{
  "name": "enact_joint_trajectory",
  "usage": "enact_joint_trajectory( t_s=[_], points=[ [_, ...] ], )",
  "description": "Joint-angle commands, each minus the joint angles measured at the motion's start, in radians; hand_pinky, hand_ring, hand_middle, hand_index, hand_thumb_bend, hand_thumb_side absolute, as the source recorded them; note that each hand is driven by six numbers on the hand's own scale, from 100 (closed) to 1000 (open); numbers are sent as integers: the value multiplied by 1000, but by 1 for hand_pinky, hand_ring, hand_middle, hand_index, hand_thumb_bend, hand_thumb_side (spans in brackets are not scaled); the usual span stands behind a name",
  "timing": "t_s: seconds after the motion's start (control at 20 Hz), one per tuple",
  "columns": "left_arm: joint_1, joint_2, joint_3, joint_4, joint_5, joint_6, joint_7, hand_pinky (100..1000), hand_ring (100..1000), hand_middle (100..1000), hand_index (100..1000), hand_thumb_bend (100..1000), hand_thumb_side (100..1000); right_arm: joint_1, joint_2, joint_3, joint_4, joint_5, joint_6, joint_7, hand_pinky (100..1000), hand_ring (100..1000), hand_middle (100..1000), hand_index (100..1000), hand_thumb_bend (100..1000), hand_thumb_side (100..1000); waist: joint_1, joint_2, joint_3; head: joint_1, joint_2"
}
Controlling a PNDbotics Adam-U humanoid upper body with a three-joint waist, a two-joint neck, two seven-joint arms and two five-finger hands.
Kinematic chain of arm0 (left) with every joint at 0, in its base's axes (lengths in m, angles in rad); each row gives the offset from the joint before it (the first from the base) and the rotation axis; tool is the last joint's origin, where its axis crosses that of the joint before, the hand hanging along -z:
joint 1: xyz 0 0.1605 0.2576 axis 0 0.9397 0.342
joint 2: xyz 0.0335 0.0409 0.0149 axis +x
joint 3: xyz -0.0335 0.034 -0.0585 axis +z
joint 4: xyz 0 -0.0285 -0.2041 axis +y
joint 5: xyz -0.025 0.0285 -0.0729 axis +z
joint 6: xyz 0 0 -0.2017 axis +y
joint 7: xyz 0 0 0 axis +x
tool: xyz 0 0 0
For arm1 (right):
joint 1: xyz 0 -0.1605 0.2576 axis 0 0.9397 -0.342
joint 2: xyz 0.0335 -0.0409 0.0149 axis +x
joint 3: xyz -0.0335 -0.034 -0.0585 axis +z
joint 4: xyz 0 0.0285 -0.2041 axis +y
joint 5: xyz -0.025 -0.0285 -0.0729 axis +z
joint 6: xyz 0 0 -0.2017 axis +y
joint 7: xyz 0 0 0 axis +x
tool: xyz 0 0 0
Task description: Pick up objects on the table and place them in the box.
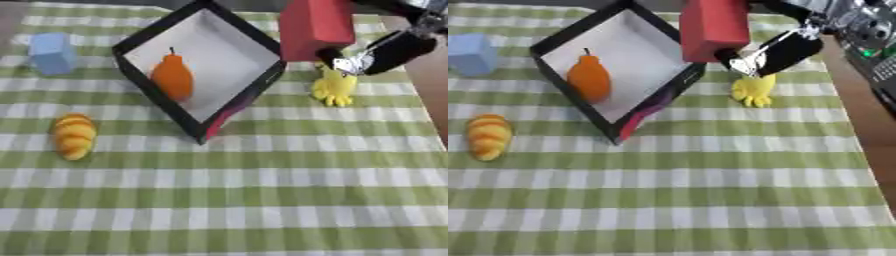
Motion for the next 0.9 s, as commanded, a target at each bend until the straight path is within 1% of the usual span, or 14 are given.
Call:
enact_joint_trajectory(
  t_s=[0.05,0.15,0.3,0.55,0.7,0.9],
  points=[
    [-14,42,19,-29,-18,-5,13,707,721,806,748,401,593,-49,-46,-10,60,29,-21,-27,671,645,433,589,100,143,-18,-40,12,-20,5],
    [-23,49,23,-39,-26,-11,19,708,722,807,748,404,586,-82,-46,-5,109,53,-36,-34,673,644,434,580,100,146,-27,-41,31,-36,-1],
    [-35,61,29,-52,-40,-18,30,710,724,807,749,409,574,-131,-23,3,191,83,-65,-31,673,639,432,576,100,147,-39,-42,57,-55,-8],
    [-59,79,38,-74,-68,-30,59,718,736,812,751,419,553,-190,-1,28,311,157,-141,-10,683,584,440,574,100,222,-65,-41,98,-83,-16],
    [-76,89,38,-86,-85,-35,70,724,741,814,751,424,544,-211,18,46,354,210,-194,11,684,567,442,571,100,262,-80,-40,118,-98,-16],
    [-88,95,41,-102,-111,-43,91,736,755,818,752,436,529,-235,54,67,388,279,-245,20,680,563,436,565,100,273,-92,-42,131,-108,-9]
  ],
)
